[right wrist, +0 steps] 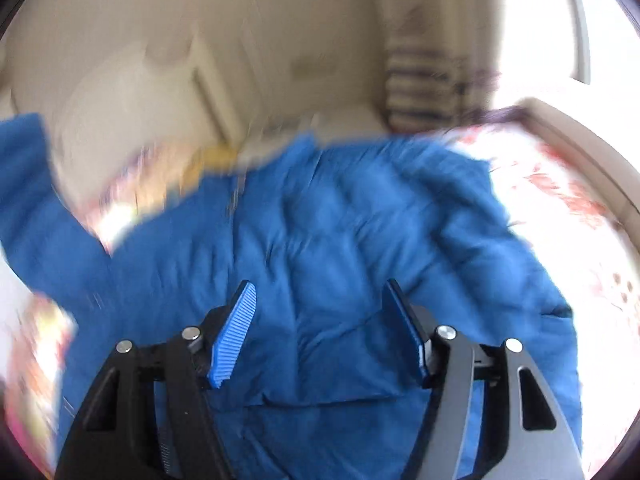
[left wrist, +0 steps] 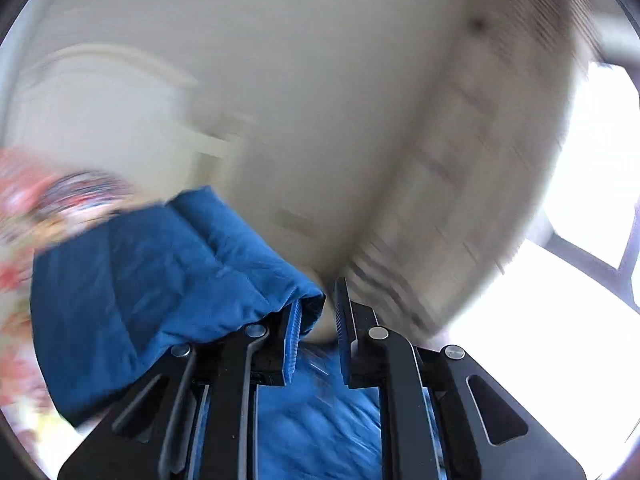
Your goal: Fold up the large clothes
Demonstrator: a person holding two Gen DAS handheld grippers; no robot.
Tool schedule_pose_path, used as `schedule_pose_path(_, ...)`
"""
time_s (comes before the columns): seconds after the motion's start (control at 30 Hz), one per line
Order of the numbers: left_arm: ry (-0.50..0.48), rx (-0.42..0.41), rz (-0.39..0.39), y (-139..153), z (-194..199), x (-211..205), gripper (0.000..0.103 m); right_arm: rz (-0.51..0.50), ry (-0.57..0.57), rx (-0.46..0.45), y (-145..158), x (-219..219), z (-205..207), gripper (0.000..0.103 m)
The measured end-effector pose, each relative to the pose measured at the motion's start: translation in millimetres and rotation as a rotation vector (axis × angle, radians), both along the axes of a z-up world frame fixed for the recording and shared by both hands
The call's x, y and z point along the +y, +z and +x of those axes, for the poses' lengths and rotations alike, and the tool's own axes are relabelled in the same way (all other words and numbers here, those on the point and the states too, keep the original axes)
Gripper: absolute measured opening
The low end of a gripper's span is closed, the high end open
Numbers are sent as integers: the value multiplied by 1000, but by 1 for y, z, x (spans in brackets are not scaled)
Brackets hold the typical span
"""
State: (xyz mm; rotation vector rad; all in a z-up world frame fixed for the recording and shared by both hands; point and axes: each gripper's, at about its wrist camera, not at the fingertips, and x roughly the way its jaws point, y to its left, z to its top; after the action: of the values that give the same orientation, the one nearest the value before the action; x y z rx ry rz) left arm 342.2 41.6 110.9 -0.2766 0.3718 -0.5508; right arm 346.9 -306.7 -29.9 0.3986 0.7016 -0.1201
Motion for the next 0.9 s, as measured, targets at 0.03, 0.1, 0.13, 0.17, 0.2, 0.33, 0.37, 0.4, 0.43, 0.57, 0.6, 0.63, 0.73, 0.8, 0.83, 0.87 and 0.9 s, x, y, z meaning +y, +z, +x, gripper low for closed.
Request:
schedule_pose_path(0.03, -86, 18, 75, -11, -6, -48, 13, 19, -31, -35, 8, -8, -10, 65)
schedule_pose_path(0.1, -174, 73, 197, -40, -10, -110, 14, 45, -91, -91, 20, -26, -31, 65)
schedule_pose_path(0.13, -207, 112, 249, -60, -11, -136, 14, 50, -114, -106, 24, -34, -39, 65)
schedule_pose_path(0.17, -256, 194, 314, -95, -9, -166, 15, 51, -136, -112, 26, -42, -47, 65)
schedule_pose_path(0.2, -283, 256, 361, -118, -8, -185, 16, 49, -155, -106, 26, -52, -55, 65)
schedule_pose_path(0.33, -310, 342, 540, -190, -21, -213, 16, 59, -217, -45, 15, -85, -76, 65)
schedule_pose_path(0.37, -313, 328, 553, -193, -27, -205, 16, 76, -227, -35, 12, -93, -79, 65)
schedule_pose_path(0.4, -320, 314, 555, -188, -35, -201, 16, 84, -236, -31, 10, -96, -81, 65)
schedule_pose_path(0.43, -331, 292, 534, -177, -46, -188, 16, 92, -240, -25, 7, -99, -82, 65)
schedule_pose_path(0.57, -271, 214, 437, -130, -64, -127, 21, 70, -128, -15, 11, -78, -65, 65)
schedule_pose_path(0.6, -217, 223, 417, -125, -63, -102, 25, 49, -90, -15, 13, -67, -63, 65)
schedule_pose_path(0.63, -138, 255, 406, -126, -58, -76, 31, 13, -29, -16, 17, -51, -58, 65)
schedule_pose_path(0.73, 62, 416, 374, -143, -26, -8, 31, -105, 160, -12, 26, 6, -46, 65)
schedule_pose_path(0.8, 85, 478, 365, -153, -19, 20, 31, -175, 286, -10, 28, 44, -38, 65)
schedule_pose_path(0.83, 60, 487, 357, -157, -17, 25, 31, -217, 357, -2, 27, 65, -33, 65)
schedule_pose_path(0.87, 47, 486, 371, -158, -16, 23, 31, -261, 415, 10, 23, 84, -27, 65)
schedule_pose_path(0.9, 49, 480, 406, -158, -16, 21, 31, -306, 444, 17, 20, 99, -22, 65)
